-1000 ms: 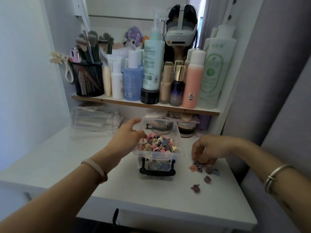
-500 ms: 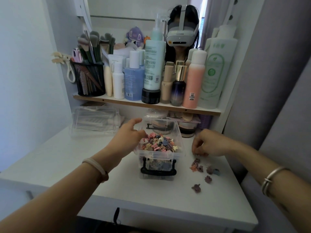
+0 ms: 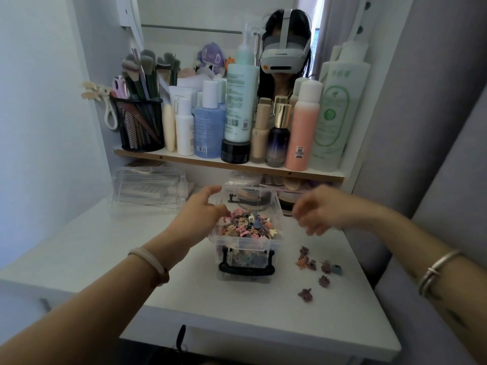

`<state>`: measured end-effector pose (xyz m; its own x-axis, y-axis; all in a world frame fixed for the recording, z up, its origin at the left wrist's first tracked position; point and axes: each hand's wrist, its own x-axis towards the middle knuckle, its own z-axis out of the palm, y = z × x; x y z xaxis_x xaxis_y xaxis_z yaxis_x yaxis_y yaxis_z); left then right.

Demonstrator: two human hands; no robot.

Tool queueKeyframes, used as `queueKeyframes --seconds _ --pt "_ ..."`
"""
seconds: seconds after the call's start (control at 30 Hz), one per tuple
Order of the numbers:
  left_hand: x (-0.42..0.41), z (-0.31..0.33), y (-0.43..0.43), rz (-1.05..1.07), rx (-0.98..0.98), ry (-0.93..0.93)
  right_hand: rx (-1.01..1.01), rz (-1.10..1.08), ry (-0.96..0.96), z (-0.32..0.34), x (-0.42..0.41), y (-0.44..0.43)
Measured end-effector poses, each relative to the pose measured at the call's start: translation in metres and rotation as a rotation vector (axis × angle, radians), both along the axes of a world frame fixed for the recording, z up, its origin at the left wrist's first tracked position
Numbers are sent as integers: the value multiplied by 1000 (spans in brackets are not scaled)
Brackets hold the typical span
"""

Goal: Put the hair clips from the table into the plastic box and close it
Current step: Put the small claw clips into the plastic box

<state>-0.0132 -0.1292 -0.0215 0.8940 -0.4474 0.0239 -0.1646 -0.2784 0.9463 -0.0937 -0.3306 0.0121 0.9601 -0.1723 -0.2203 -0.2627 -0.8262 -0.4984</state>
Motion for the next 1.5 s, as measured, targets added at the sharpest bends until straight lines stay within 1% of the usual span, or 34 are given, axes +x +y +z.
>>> queueKeyframes --seconds 0.03,0.07,0.1,0.13,0.5,0.67,0.73,0.8,0.83,0.87,0.9,0.93,0.97,1.0,1.03,1.07,1.13,1.17,1.27,1.3,1.33,1.4,1.5 --pt "0 0 0 -1 -2 5 -113 64 154 -6 1 -1" --pt "-1 0 0 -2 -5 10 -190 113 263 -12 2 -1" --pt "-1 1 0 -2 -6 14 -233 142 316 -17 3 0" --pt "-1 1 0 -1 -5 15 -258 160 320 -20 3 2" --pt "-2 1 1 -1 1 9 -365 162 93 -38 10 1" --pt "-3 2 1 -2 0 13 -317 186 137 -36 7 -2" --pt "-3 2 1 -3 -1 17 -329 176 127 -40 8 -3" --pt "-3 2 1 -2 13 5 -389 154 59 -38 10 -4" --pt "-4 2 2 -2 19 -2 -405 124 -29 -33 11 -5" --pt "-3 2 2 -2 23 -6 -372 70 -157 -24 11 -4" --pt "-3 2 2 -3 24 -4 -277 2 -295 -14 10 -1" --pt "-3 2 2 -5 23 1 -135 -40 -421 -3 9 3" --pt "-3 3 1 -8 19 8 22 -38 -500 7 7 8" --pt "-3 3 2 -9 15 10 159 0 -521 14 6 14" --pt "-3 3 1 -11 14 9 250 44 -498 18 5 18" --pt "-3 3 1 -12 14 7 281 77 -456 19 4 20" --pt "-3 3 2 -9 14 4 211 87 -364 17 2 16" --pt "-3 3 1 -6 12 8 131 84 -272 13 1 12" --pt "-3 2 1 0 4 17 -130 113 229 -4 1 5" --pt "-3 2 1 0 6 15 -173 112 340 -11 1 5" --pt "-3 2 1 1 11 15 -201 113 394 -16 2 7" --pt "-2 2 1 1 17 9 -243 128 391 -23 3 10" --pt "-2 1 2 -2 17 0 -264 153 276 -28 6 12"
